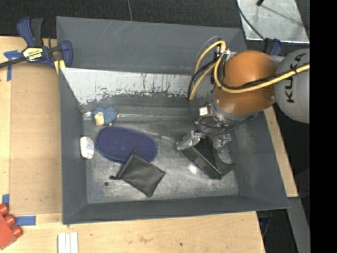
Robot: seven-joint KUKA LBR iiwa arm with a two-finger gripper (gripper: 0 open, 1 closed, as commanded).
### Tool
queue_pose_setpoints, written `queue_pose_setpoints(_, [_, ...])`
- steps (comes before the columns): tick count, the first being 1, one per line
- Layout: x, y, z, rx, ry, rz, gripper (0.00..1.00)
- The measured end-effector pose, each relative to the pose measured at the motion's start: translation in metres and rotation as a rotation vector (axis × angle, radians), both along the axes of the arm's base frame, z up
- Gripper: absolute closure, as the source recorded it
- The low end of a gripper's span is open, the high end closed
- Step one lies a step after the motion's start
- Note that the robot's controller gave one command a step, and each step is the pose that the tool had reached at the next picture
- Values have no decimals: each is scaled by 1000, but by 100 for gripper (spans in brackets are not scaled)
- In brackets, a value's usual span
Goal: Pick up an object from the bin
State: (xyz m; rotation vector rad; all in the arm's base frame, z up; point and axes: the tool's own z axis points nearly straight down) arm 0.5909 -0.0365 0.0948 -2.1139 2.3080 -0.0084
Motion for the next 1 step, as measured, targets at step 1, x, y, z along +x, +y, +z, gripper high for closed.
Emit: queue_pose_setpoints(1, [1,0,90,-3,7,-2,100])
